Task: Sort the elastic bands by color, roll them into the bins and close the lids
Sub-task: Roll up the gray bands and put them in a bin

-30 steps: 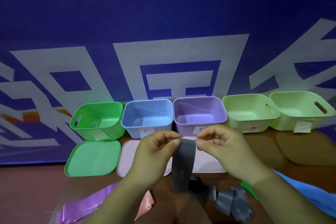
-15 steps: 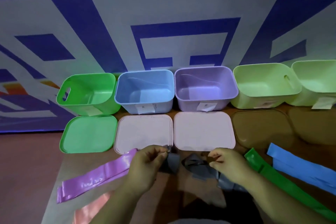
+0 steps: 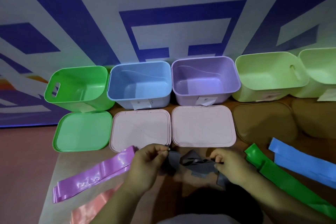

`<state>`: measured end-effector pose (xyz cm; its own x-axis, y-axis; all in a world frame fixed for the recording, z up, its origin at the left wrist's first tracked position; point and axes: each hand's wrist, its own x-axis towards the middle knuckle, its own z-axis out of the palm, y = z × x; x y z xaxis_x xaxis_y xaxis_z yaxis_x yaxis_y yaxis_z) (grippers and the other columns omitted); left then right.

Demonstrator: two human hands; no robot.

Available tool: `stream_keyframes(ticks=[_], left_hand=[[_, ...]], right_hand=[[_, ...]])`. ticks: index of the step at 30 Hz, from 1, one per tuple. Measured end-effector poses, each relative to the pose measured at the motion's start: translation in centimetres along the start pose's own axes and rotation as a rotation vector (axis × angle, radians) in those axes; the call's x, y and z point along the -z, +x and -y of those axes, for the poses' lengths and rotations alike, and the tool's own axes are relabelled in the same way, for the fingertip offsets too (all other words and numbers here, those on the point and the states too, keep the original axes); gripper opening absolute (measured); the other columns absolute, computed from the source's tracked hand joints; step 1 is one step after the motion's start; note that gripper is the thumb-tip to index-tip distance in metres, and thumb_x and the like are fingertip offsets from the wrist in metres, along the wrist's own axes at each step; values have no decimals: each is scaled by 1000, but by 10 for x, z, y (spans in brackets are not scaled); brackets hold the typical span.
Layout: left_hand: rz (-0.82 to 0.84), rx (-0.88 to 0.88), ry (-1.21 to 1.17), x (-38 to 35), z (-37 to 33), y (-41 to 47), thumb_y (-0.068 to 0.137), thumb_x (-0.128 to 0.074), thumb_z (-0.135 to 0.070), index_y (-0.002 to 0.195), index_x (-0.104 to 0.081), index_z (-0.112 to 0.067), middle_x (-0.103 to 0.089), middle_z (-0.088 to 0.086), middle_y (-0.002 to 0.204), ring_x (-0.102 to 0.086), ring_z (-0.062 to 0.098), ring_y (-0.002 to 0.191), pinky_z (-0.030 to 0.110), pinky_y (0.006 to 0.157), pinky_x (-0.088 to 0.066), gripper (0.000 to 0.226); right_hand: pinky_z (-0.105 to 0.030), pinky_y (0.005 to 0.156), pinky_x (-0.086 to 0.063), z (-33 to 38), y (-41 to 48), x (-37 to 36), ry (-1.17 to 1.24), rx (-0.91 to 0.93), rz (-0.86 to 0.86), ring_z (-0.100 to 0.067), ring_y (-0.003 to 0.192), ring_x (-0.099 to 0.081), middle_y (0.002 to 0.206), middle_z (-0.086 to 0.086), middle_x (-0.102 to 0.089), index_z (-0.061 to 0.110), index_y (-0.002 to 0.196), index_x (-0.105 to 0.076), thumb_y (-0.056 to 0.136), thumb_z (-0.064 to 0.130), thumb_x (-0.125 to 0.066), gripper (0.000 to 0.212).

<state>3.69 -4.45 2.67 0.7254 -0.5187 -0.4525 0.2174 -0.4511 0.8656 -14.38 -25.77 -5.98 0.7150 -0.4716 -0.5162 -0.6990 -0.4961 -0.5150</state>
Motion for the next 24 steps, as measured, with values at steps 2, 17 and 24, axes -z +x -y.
stream_keyframes(ticks=[2, 17, 24], left_hand=[[9, -24, -13, 0, -2, -1, 90, -62, 6, 89, -69, 1, -71, -4, 67, -63, -1, 60, 12, 54, -48, 9], [117, -350, -2, 17, -52, -49, 82, -71, 6, 76, -75, -13, -74, 3, 75, -66, 7, 69, 18, 66, -52, 20], [141, -463, -8, 21, -82, -76, 79, -75, 2, 79, -77, -23, -76, 0, 79, -68, 9, 75, 25, 74, -54, 25]], right_hand=[[-10, 60, -41, 6, -4, 6, 58, 25, -9, -3, 67, -58, 80, 9, -65, 36, 86, -64, 78, 7, -72, 31], [-20, 66, -50, 107, -65, 82, 684, 125, -92, -11, 68, -66, 74, 2, -73, 19, 92, -67, 78, -8, -74, 32], [-24, 73, -51, 146, -107, 109, 756, 263, -126, -9, 73, -65, 93, 5, -74, 26, 94, -71, 81, -2, -74, 31]])
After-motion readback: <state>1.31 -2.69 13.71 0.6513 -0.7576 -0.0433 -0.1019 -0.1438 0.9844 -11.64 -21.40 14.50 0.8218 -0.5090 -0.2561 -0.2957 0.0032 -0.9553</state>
